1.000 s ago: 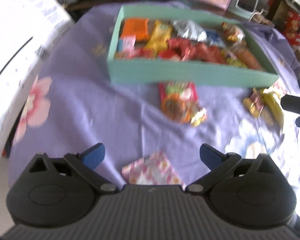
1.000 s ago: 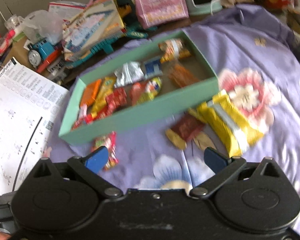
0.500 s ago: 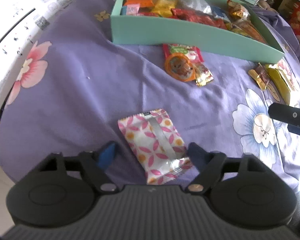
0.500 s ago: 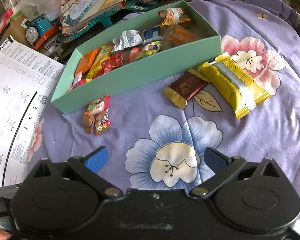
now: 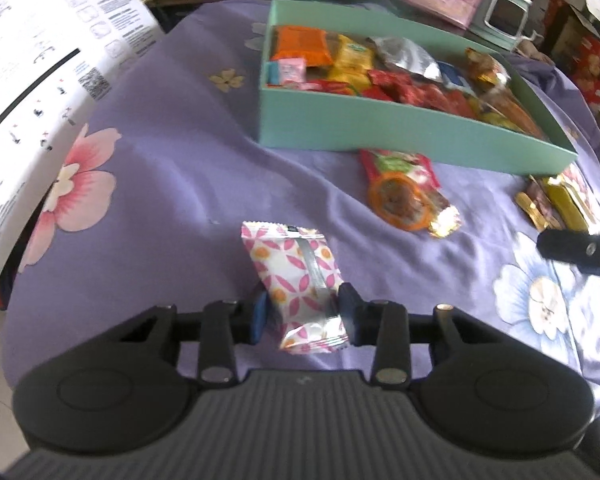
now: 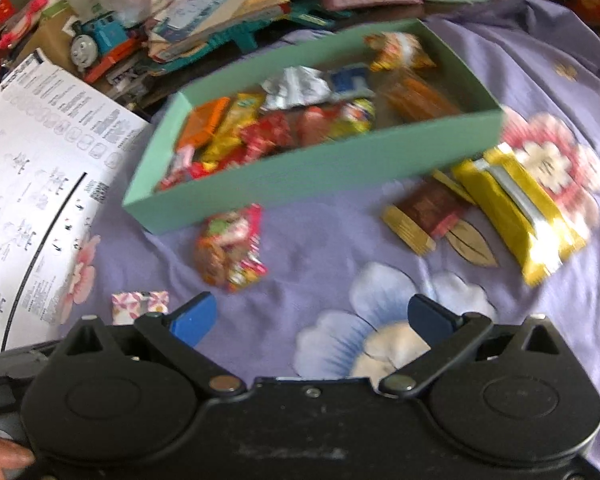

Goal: Organize snacks
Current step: 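Grasp pink floral pack with left tool while right tool grasps orange jelly candy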

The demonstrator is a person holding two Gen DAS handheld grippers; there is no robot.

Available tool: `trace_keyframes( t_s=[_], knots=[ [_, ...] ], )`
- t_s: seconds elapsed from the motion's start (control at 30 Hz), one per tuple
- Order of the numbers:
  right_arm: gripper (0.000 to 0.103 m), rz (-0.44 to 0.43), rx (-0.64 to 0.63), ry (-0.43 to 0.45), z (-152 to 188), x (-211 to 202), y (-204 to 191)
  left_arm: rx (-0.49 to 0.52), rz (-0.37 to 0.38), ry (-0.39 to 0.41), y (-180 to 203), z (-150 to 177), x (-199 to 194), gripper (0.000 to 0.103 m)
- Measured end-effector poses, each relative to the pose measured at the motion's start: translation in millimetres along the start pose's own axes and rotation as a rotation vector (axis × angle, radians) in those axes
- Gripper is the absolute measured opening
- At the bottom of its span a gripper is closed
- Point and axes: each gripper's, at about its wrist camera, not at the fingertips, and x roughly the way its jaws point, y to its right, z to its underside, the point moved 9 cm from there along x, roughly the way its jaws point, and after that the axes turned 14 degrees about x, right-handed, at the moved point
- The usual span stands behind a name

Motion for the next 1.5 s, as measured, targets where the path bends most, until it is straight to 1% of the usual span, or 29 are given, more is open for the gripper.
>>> trace_keyframes(
  t_s=[0.07,0.13,0.17,0.2,0.27,0.33,0.37,0.4,0.43,0.5,0.57,0.6,0.67,0.7,0.73,0.8,0.9,1.03,1.1,1.2,1.3,1.33,1.5],
  knots=[
    [0.103,-0.030,-0.028,0.013,-3.9,3.3,-19.1,-0.025,-0.010,0.005,-11.9,2.3,1.2,0.044],
    [0.103,-0.054,-0.069,0.034,-6.1,8.0,-37.8,-0.047,-0.016,0.008,-23.6,5.9,1.9,0.057],
    [0.102,-0.054,-0.095,0.041,-6.1,10.3,-44.9,-0.057,-0.021,0.009,-28.8,7.5,2.2,0.059],
    [0.098,-0.052,-0.127,0.044,-5.3,14.6,-54.2,-0.068,-0.026,0.010,-34.0,8.3,2.5,0.062],
    [0.094,-0.042,-0.171,0.035,-2.5,24.4,-69.5,-0.088,-0.023,0.011,-43.1,10.4,3.6,0.063],
    [0.083,-0.037,-0.204,0.024,0.1,34.0,-82.2,-0.110,-0.020,0.013,-51.4,11.4,4.1,0.065],
    [0.083,-0.037,-0.222,0.014,1.5,39.3,-88.7,-0.119,-0.019,0.016,-55.1,11.8,4.4,0.065],
    [0.080,-0.039,-0.237,0.007,3.3,43.4,-94.6,-0.124,-0.017,0.019,-56.9,11.7,4.3,0.066],
    [0.074,-0.041,-0.257,0.001,4.6,47.4,-99.8,-0.126,-0.014,0.023,-58.9,11.4,4.4,0.071],
    [0.070,-0.027,-0.297,-0.011,7.4,56.6,-107.6,-0.126,-0.021,0.032,-62.3,10.5,4.7,0.078],
    [0.060,-0.016,-0.323,-0.023,10.2,66.4,-112.5,-0.128,-0.022,0.033,-64.7,10.0,6.2,0.079],
    [0.053,-0.013,-0.332,-0.035,11.5,70.9,-114.4,-0.132,-0.017,0.032,-65.9,10.1,7.2,0.079],
    [0.046,-0.010,-0.353,-0.053,14.8,78.9,-119.1,-0.141,-0.014,0.035,-68.4,9.9,8.6,0.079],
    [0.035,-0.009,-0.367,-0.059,17.4,80.1,-120.0,-0.141,-0.012,0.037,-69.2,9.2,9.1,0.080],
    [0.028,-0.010,-0.374,-0.071,19.6,82.3,-121.2,-0.141,-0.010,0.038,-69.9,8.5,9.6,0.081],
    [0.026,-0.014,-0.377,-0.090,24.2,86.1,-122.5,-0.139,-0.006,0.040,-69.9,7.6,10.2,0.083],
    [0.027,-0.014,-0.391,-0.082,24.7,86.0,-123.1,-0.137,-0.004,0.042,-69.7,6.6,12.0,0.086],
    [0.031,-0.019,-0.353,-0.123,26.1,92.2,-119.1,-0.112,-0.003,0.041,-64.8,4.1,13.2,0.087],
    [0.033,-0.023,-0.356,-0.120,28.4,93.0,-119.3,-0.102,0.002,0.041,-62.1,4.1,13.2,0.087],
    [0.033,-0.017,-0.379,-0.107,29.1,94.1,-122.1,-0.083,-0.006,0.038,-59.9,5.2,13.8,0.087],
    [0.030,-0.005,-0.407,-0.095,30.0,94.1,-123.2,-0.068,-0.014,0.028,-56.9,4.4,14.7,0.087],
    [0.027,-0.006,-0.403,-0.098,30.0,93.6,-122.6,-0.063,-0.013,0.026,-55.7,3.9,15.0,0.087],
    [0.024,-0.031,-0.331,-0.128,27.9,82.5,-110.7,0.007,-0.010,0.008,-41.5,-0.1,19.5,0.088]
  ],
)
